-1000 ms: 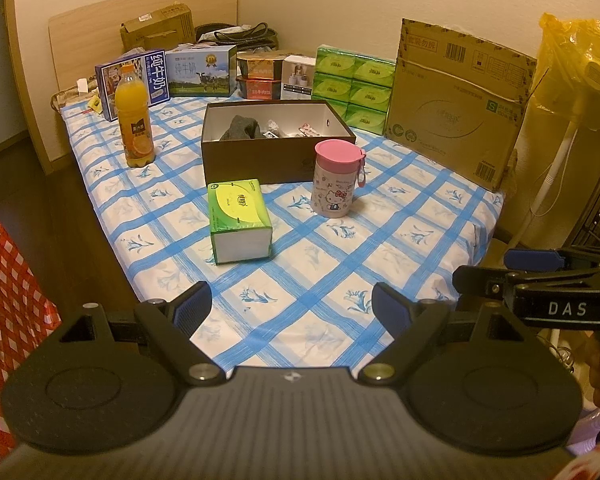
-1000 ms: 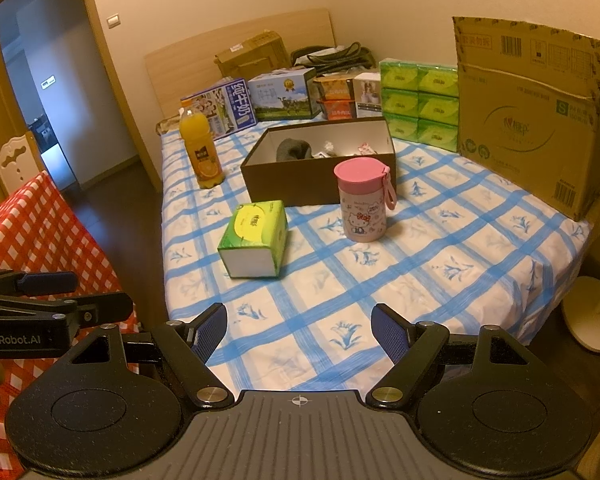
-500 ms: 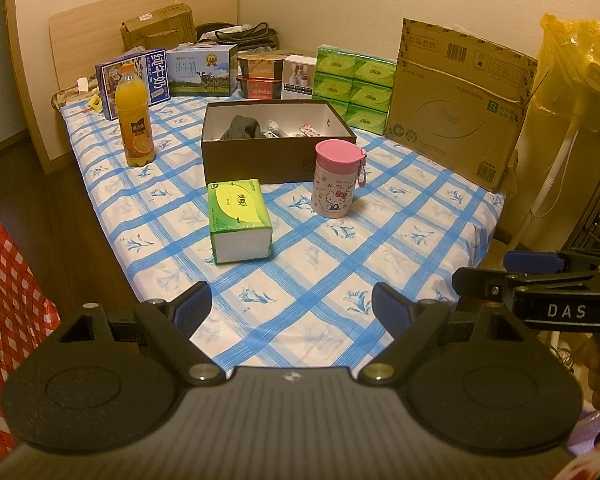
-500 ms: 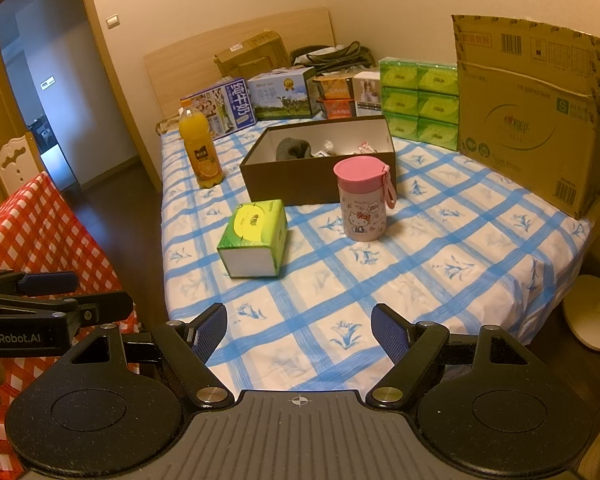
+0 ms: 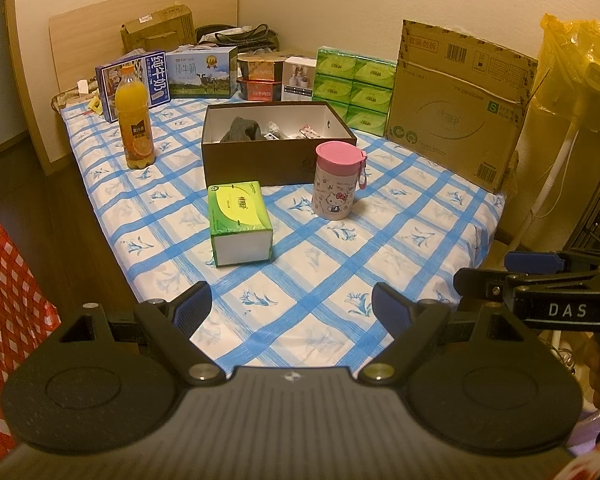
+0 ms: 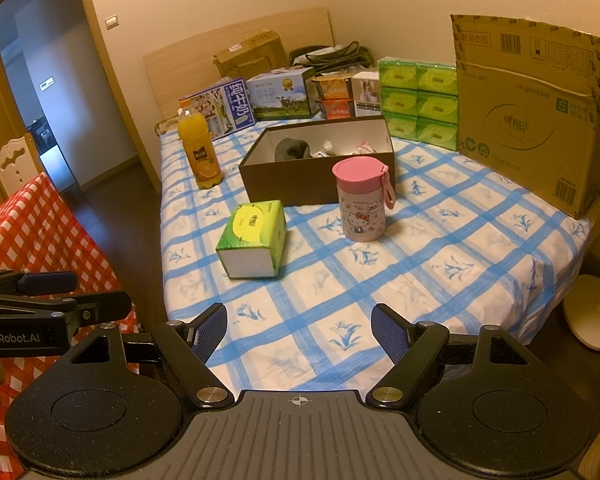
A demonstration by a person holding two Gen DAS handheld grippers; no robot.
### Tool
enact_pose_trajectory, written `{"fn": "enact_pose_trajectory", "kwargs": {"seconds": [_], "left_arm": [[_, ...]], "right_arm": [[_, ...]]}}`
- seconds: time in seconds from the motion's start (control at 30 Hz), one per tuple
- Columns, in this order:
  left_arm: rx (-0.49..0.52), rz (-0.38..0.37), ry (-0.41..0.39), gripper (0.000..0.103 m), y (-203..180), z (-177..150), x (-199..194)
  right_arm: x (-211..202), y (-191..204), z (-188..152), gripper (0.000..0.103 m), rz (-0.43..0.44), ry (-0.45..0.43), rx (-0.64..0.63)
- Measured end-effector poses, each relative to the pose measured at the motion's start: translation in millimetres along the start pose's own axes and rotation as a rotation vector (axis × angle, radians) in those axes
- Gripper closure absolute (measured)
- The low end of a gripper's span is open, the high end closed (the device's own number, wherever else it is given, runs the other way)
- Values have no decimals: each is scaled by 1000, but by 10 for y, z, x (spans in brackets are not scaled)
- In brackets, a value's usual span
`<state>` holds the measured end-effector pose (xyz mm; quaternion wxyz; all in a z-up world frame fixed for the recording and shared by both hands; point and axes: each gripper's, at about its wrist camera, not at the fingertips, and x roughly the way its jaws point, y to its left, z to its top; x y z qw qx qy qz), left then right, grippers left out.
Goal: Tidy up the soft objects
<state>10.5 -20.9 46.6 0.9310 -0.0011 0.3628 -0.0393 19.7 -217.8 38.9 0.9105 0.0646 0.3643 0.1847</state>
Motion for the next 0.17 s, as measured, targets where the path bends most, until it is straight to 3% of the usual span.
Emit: {"fn": "enact_pose_trajectory", "kwargs": {"seconds": [0.17], "left_arm": [[1, 3, 2, 17, -34, 34, 35]], "right_arm": [[22, 2, -3, 24, -2, 1, 2]]}}
